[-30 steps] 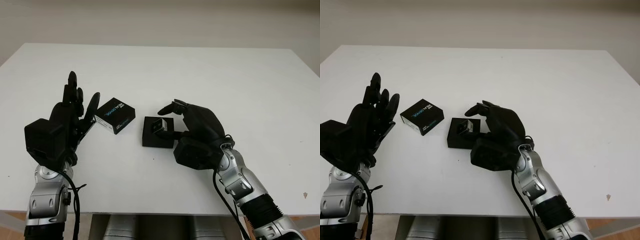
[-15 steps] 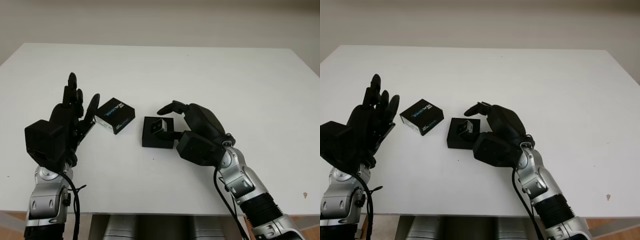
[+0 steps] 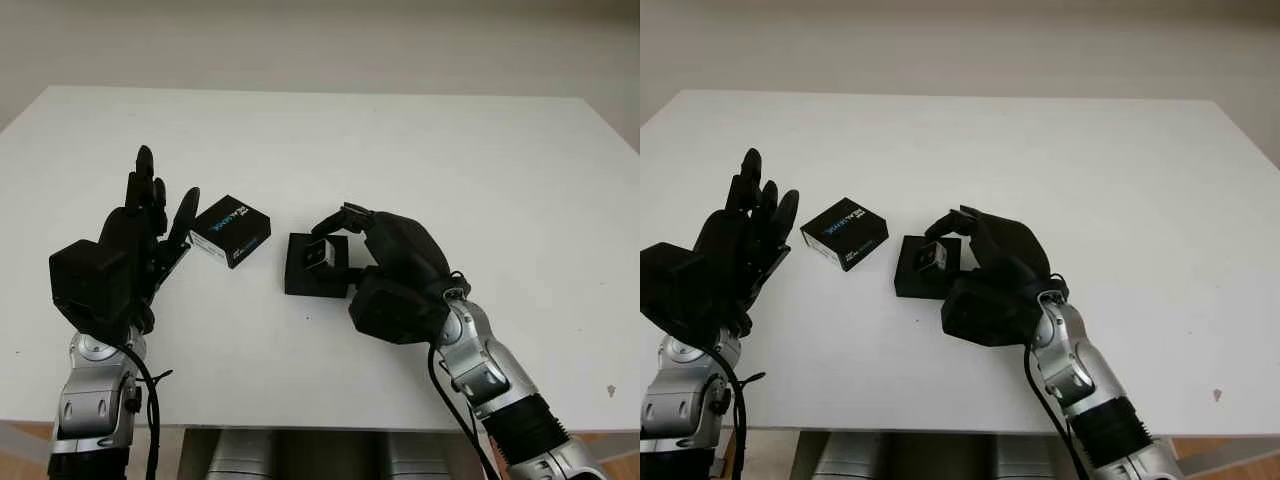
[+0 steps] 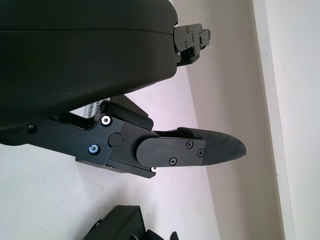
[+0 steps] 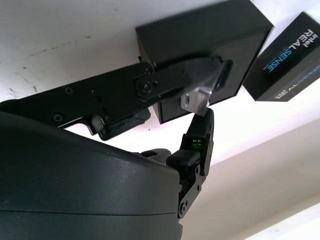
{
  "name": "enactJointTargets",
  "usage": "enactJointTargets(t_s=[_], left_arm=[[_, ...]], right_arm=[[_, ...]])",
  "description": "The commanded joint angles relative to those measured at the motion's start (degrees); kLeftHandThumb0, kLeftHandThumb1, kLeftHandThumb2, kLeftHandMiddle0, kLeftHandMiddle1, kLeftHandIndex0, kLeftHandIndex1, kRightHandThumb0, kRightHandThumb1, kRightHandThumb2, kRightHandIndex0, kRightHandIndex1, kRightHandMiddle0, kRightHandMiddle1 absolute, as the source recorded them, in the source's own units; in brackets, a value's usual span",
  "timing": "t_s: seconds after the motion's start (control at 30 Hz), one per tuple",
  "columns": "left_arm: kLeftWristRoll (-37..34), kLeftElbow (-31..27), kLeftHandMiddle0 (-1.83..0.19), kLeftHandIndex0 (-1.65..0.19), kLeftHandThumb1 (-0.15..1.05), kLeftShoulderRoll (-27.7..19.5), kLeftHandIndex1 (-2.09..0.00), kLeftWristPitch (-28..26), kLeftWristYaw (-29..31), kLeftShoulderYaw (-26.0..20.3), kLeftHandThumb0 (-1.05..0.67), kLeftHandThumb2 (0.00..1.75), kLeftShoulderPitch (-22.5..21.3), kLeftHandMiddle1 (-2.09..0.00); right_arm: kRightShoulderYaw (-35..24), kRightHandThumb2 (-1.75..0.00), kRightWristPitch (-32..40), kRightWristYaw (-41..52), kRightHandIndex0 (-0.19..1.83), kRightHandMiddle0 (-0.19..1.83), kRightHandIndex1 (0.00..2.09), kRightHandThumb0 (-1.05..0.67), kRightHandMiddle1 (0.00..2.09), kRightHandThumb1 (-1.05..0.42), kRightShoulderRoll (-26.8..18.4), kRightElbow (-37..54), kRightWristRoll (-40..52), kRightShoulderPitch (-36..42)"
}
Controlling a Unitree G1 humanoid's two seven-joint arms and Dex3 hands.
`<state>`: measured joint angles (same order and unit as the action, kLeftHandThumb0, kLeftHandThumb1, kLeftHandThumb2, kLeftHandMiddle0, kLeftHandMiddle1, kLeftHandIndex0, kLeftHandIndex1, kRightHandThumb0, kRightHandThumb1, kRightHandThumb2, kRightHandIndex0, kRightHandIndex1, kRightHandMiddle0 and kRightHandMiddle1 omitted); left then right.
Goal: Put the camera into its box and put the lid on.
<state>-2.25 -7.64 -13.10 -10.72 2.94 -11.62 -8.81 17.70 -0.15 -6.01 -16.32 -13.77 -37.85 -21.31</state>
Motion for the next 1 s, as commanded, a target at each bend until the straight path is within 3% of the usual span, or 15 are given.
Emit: enactJointTargets(t_s=[0.0,0.47,0.67,0.97], left_arm=[[-0.01,-0.67,0.12,0.16,1.05,-0.29,-0.05,0.71,0.17,-0.02,-0.72,0.38,0.36,-0.05],[0.23,-0.67,0.11,0.16,1.05,-0.38,-0.05,0.59,0.02,0.02,-0.72,0.38,0.41,-0.06],[-0.38,-0.44,0.12,0.17,1.05,-0.16,-0.05,0.53,0.19,-0.18,-0.71,0.38,0.09,-0.05],[0.02,-0.26,0.12,0.16,1.05,-0.18,-0.05,0.80,0.07,-0.16,-0.71,0.38,0.05,-0.05]], right_arm=[[0.24,-0.06,-0.15,-1.46,0.41,0.52,0.08,-0.50,0.78,-0.88,-0.42,-3.34,-0.91,-0.66],[1.17,-0.05,-1.32,-5.47,0.46,0.55,0.09,-0.44,0.88,-0.89,-0.60,-8.88,-2.03,-2.30],[1.01,-0.05,-4.79,-3.65,0.48,0.53,0.08,-0.43,1.27,-0.90,-1.21,-8.11,0.01,-2.03],[0.43,-0.05,-9.34,-2.75,0.48,0.51,0.07,-0.44,1.36,-0.90,-1.29,-5.35,2.61,-0.62]])
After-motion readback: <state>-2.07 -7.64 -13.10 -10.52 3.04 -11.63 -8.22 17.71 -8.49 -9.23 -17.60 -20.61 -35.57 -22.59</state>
